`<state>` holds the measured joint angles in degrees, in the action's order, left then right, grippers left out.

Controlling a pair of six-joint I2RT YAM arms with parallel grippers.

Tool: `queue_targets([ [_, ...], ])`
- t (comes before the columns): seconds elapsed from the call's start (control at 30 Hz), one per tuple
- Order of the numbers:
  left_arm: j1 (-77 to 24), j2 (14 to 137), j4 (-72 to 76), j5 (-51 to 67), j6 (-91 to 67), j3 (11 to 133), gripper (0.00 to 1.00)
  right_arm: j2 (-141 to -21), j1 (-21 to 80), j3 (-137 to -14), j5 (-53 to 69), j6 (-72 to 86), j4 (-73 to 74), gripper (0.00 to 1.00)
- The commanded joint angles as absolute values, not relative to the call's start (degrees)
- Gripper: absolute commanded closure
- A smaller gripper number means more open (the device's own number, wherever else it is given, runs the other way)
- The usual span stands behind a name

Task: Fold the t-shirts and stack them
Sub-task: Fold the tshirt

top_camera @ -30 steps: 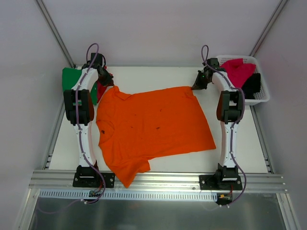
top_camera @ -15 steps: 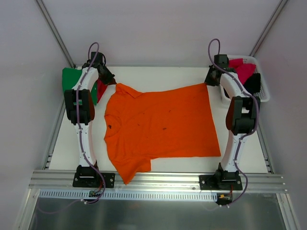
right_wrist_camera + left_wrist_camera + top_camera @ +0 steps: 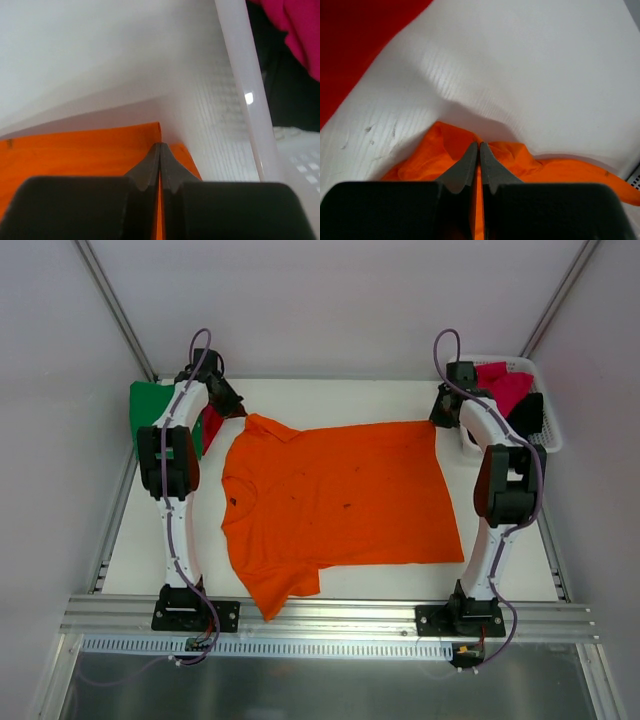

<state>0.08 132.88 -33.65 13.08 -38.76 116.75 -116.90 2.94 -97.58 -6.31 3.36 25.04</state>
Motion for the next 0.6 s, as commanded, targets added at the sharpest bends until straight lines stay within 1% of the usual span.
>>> queue_targets([
  [0.0, -2.46, 129.12, -34.1, 12.4, -36.21, 115.5, 1.0, -108.57, 3.25, -93.0, -9.49, 2.99, 23.21, 1.0],
  [0.13, -4.56, 122.19, -33.75, 7.92, -35.16, 108.12, 1.0, -103.11, 3.34, -85.1, -10.2, 4.13, 21.1, 1.0],
  [0.17, -5.01, 120.86, -33.66, 6.0, -34.9, 104.71, 1.0, -102.05, 3.34, -81.51, -10.2, 4.65, 19.7, 1.0],
  [0.23, -5.89, 116.31, -33.23, 3.62, -34.54, 100.83, 1.0, -99.94, 3.43, -78.33, -10.19, 4.92, 18.55, 1.0],
  [0.27, -6.5, 114.71, -32.27, 1.78, -34.37, 96.63, 1.0, -98.19, 3.51, -75.35, -10.37, 5.27, 17.59, 0.99],
  [0.33, -6.94, 109.55, -31.03, 0.36, -34.8, 91.87, 1.0, -96.51, 3.52, -73.05, -10.37, 5.36, 16.88, 1.0],
  [0.37, -7.03, 107.77, -29.29, 0.35, -34.98, 86.8, 1.0, -95.37, 3.52, -72.08, -10.46, 5.8, 16.44, 1.0],
  [0.43, -7.03, 102.51, -27.61, -1.84, -35.59, 82.11, 1.0, -94.57, 3.6, -69.53, -10.28, 6.15, 15.91, 1.0],
  [0.47, -7.03, 101.0, -26.29, -2.11, -35.68, 77.91, 1.0, -93.87, 3.6, -68.91, -10.02, 6.33, 15.47, 0.99],
  [0.57, -7.03, 94.94, -25.23, -4.39, -35.77, 71.48, 1.0, -93.08, 3.78, -67.33, -10.72, 6.5, 15.12, 1.0],
])
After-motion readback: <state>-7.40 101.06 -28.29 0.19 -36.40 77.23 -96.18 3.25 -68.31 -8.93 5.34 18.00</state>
